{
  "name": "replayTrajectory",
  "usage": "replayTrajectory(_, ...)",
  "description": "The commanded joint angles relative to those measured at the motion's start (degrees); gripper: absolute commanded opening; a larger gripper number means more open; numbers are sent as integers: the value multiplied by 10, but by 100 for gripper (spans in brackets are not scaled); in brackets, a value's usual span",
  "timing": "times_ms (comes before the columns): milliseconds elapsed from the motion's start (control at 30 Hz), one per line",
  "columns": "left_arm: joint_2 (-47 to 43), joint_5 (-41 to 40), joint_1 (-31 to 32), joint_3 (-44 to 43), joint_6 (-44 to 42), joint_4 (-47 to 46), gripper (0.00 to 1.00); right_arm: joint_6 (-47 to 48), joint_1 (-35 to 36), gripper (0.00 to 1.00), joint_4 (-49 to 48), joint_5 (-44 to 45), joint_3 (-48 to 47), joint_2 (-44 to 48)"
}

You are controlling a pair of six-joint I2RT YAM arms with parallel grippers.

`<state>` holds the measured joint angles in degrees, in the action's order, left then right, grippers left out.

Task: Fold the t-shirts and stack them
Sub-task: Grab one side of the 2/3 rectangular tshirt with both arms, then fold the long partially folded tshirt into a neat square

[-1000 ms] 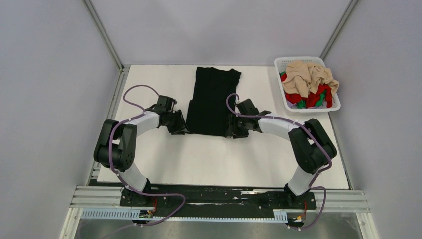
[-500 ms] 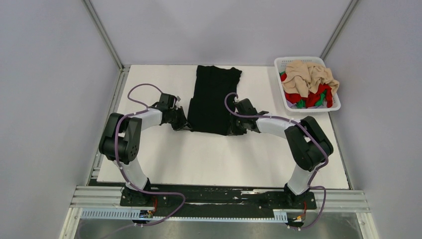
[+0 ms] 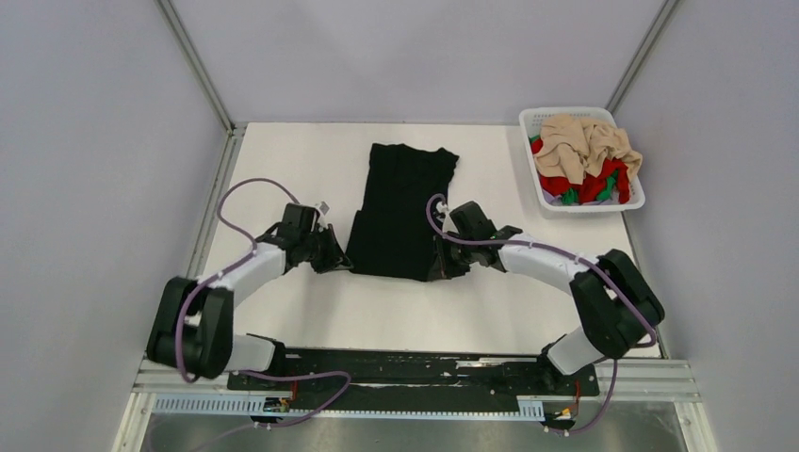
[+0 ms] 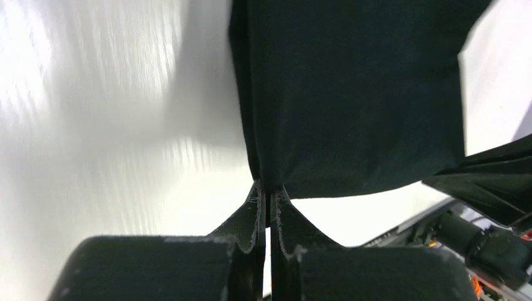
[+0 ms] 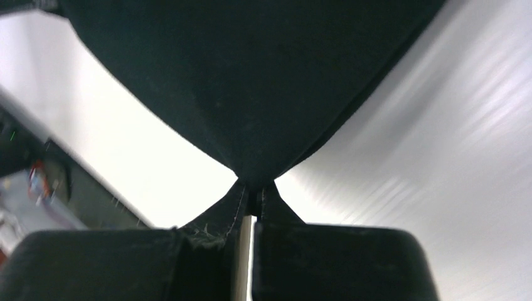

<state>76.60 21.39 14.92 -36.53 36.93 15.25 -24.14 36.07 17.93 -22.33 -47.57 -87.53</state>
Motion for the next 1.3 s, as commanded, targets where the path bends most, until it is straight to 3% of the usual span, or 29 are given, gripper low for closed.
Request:
replayTrajectory(0, -187, -8, -1, 4, -14, 137, 0, 7, 18, 0, 82, -139, 0, 96)
replayTrajectory(133, -306, 42, -1, -17, 7, 194, 0, -21, 15, 0, 106, -180, -18, 142)
replayTrajectory(300, -315, 63, -1, -27, 39, 100, 0, -17, -18, 0, 106, -211, -58, 129)
replayTrajectory(533, -166, 11, -6, -122, 21, -1, 0, -13, -113, 0, 102, -235, -144, 63)
replayTrajectory(833, 41, 28, -24, -277, -8, -26, 0, -20, -193, 0, 99, -269, -232, -31)
replayTrajectory(1267, 229, 23, -45, -418, -26, -34, 0, -33, -256, 0, 65, -288, -324, -171)
